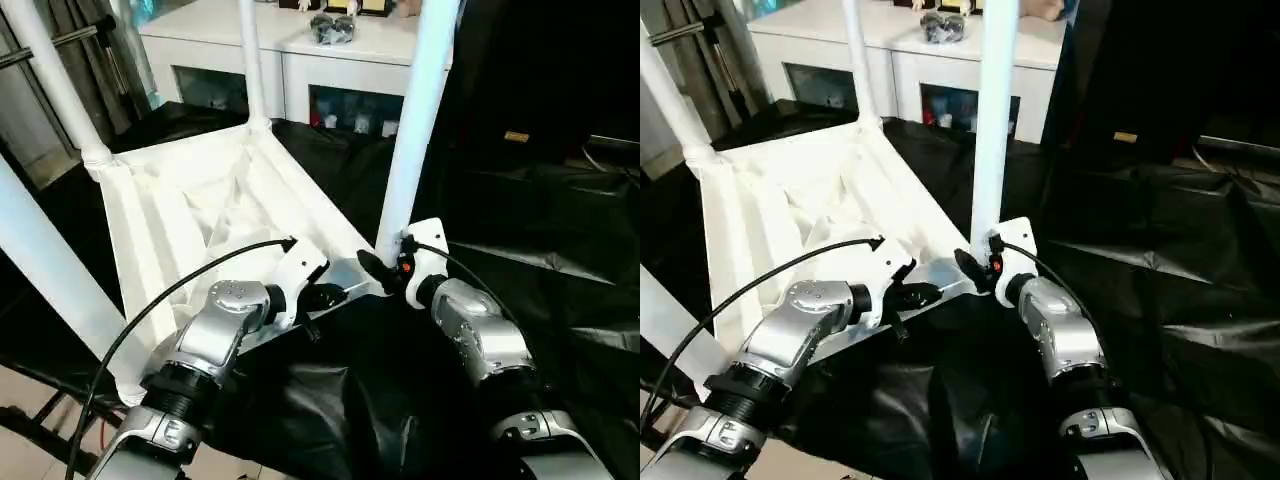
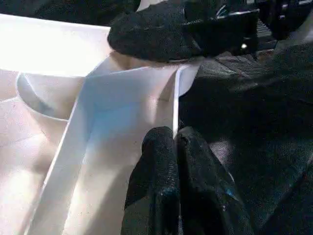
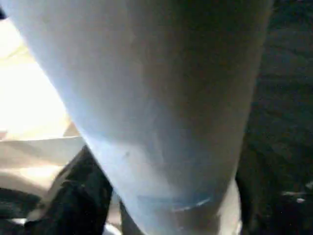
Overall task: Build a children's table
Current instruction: Rotate leg to tighten
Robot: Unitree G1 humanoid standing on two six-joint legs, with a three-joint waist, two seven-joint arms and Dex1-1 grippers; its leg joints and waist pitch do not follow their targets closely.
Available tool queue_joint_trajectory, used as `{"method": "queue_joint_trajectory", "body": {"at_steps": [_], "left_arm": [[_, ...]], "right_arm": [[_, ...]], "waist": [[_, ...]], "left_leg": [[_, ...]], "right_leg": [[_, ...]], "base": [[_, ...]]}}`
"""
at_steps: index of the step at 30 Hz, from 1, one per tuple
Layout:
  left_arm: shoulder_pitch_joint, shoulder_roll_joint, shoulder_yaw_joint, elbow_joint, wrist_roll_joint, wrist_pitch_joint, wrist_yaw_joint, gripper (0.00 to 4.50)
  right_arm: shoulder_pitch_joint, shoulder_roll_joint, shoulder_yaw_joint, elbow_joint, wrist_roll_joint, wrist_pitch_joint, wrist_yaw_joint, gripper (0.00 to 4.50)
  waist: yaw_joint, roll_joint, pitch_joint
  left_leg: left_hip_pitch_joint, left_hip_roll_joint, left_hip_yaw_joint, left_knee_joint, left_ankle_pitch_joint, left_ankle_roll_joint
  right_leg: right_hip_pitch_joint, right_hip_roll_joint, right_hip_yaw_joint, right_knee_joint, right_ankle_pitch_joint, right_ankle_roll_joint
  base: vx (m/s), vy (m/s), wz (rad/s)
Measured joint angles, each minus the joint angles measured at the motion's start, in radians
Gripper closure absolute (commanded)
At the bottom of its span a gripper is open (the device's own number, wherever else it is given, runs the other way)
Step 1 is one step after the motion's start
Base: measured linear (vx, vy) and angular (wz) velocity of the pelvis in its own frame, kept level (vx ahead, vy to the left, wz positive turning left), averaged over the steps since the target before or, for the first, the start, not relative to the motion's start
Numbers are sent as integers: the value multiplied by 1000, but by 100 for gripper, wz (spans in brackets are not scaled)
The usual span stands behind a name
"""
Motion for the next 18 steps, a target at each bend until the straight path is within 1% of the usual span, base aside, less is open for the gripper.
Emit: {"method": "queue_joint_trajectory", "body": {"at_steps": [1, 3, 4, 6, 9, 13, 15, 18], "left_arm": [[0, 5, 0, -2, -1, 0, -7, 450], [5, 34, -6, -19, -9, 0, -43, 450], [9, 53, -10, -30, -13, -2, -74, 450], [17, 75, -13, -40, -29, -6, -122, 450], [36, 122, -24, -70, -54, -13, -213, 450], [38, 165, -33, -78, -73, -24, -300, 450], [39, 182, -43, -79, -83, -32, -339, 450], [45, 191, -53, -89, -87, -35, -363, 450]], "right_arm": [[0, -1, -1, 0, 4, 0, 9, 75], [13, -19, 15, -20, 13, 0, 80, 71], [23, -35, 31, -34, 15, -3, 123, 54], [32, -63, 51, -47, 20, -7, 197, 54], [70, -126, 83, -106, 53, 6, 353, 54], [96, -197, 115, -162, 87, 49, 508, 54], [104, -229, 132, -183, 97, 60, 578, 54], [106, -253, 142, -188, 102, 68, 636, 54]], "waist": [[-1, 0, 0], [-2, -1, 0], [-2, -1, 0], [-2, -2, 1], [10, -3, 1], [23, -3, 2], [28, -3, 2], [30, -4, 2]], "left_leg": [[0, 0, 0, 0, 0, 0], [-2, 0, 0, -1, 0, 0], [-3, 0, 0, -1, 0, 0], [-4, 0, 0, 0, 0, 1], [-5, 1, 0, -1, 1, 9], [-9, 1, 0, 2, -1, 12], [-10, 1, 0, 4, -2, 13], [-10, 1, 0, 5, -2, 13]], "right_leg": [[0, 0, 0, 0, 0, 0], [-2, 0, 0, 0, 0, 0], [-4, 0, 0, 0, 0, 1], [-4, 1, 0, -1, -2, 2], [-6, 1, -1, -5, -2, 2], [-6, 0, -1, -7, -2, 2], [-6, 0, -1, -7, -2, 2], [-6, 0, -1, -6, -2, 1]], "base": [[0, 0, 0], [0, 0, 0], [0, 0, 0], [0, 0, 0], [0, 0, 0], [0, 0, 0], [0, 0, 0], [0, 0, 0]]}}
